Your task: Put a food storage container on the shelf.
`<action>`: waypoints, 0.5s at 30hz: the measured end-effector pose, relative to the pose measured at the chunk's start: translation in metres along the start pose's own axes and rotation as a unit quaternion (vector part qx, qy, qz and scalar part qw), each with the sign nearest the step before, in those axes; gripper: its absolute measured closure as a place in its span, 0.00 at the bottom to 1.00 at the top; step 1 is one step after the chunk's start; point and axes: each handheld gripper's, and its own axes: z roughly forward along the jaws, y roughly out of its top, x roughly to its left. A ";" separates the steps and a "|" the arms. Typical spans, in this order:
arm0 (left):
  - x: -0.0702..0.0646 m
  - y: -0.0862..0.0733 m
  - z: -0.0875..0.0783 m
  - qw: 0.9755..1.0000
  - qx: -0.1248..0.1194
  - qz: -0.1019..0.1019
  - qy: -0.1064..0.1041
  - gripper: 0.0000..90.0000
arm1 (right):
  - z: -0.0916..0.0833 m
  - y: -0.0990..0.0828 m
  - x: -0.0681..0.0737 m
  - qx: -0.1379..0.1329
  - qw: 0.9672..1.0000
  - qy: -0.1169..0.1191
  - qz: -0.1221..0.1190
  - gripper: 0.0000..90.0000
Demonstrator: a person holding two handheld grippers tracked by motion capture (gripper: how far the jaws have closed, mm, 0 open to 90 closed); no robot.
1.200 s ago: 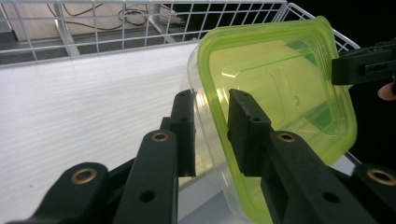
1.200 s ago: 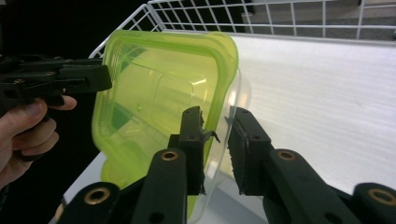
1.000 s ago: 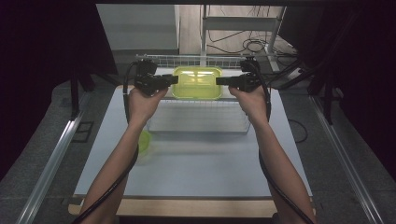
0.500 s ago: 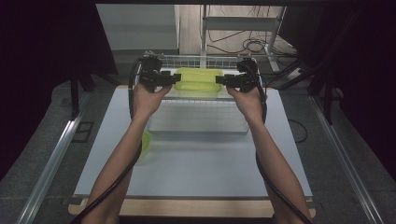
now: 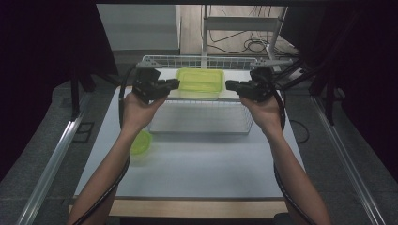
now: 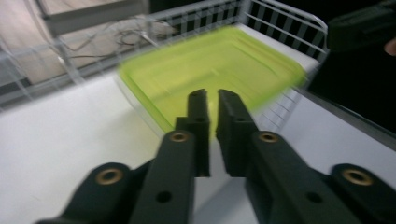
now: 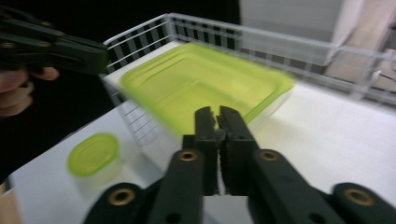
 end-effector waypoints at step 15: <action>0.008 -0.023 0.035 0.999 0.030 -0.010 0.007 0.99 | 0.048 -0.029 0.005 0.028 0.999 0.019 0.004 0.99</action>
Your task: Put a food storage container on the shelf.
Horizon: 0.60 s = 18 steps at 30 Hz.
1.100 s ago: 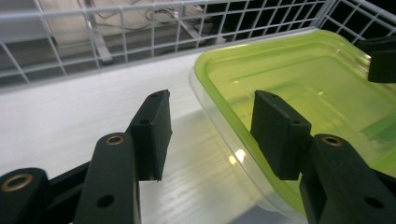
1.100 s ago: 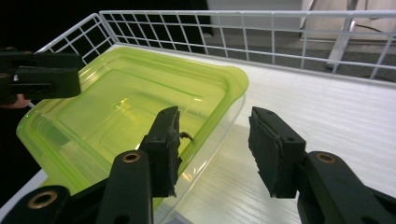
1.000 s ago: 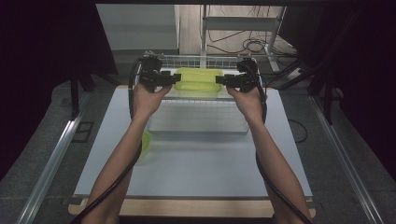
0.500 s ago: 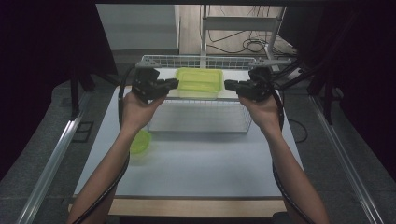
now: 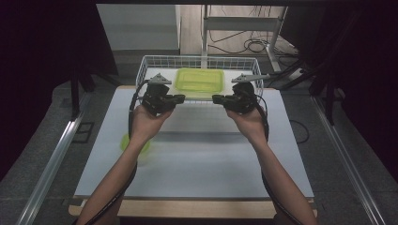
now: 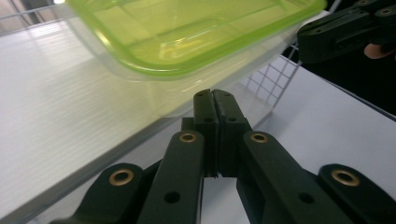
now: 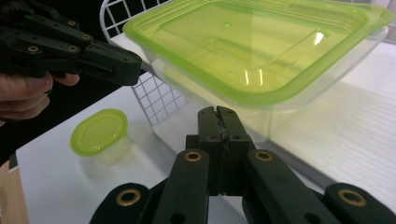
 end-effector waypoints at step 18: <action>0.012 0.016 0.014 1.000 0.008 -0.003 0.009 0.99 | 0.016 0.008 -0.014 0.003 1.000 -0.025 0.014 0.98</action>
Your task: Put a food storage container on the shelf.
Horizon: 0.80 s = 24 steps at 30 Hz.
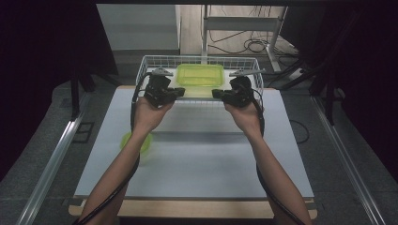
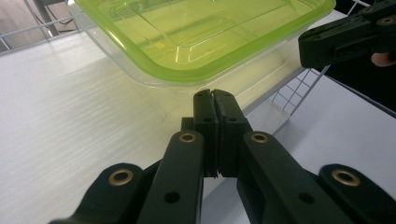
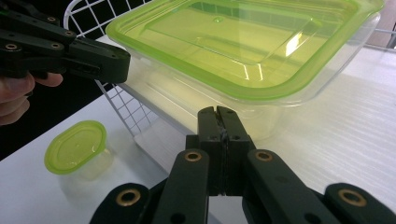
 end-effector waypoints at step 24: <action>-0.029 -0.098 -0.050 0.999 -0.024 0.003 -0.036 0.41 | -0.038 -0.073 0.046 -0.001 0.998 0.029 -0.060 0.37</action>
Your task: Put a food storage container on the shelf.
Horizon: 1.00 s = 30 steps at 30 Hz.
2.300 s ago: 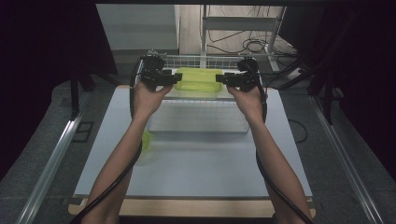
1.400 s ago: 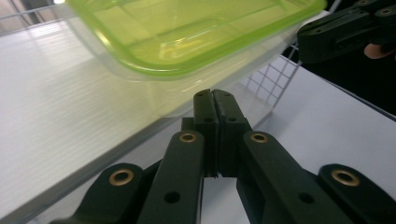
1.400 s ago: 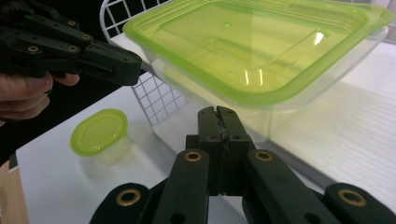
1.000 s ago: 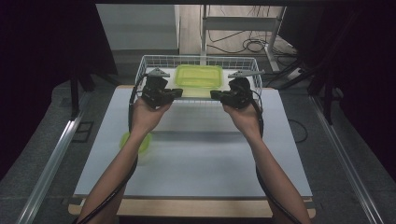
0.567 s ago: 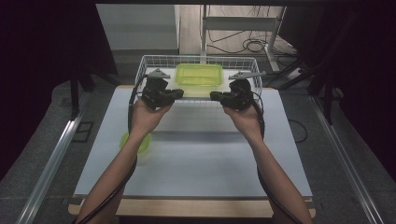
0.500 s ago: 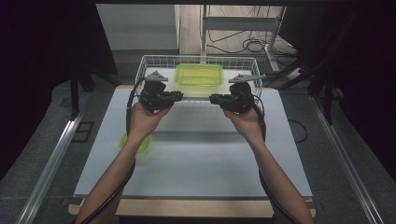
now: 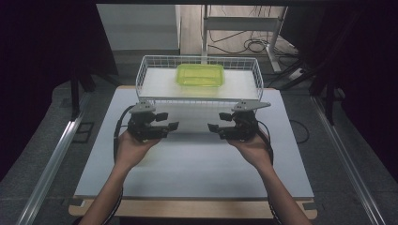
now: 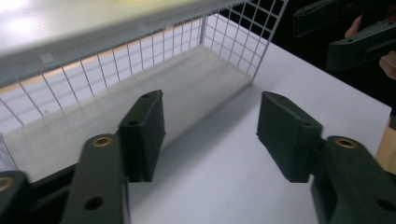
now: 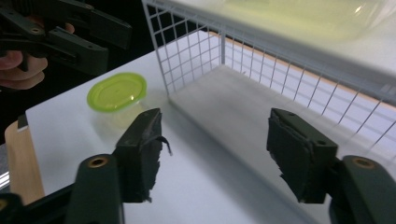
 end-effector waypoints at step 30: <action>-0.043 -0.116 0.005 0.999 0.036 0.039 0.002 0.01 | -0.016 -0.115 0.031 0.036 0.999 -0.012 0.018 0.08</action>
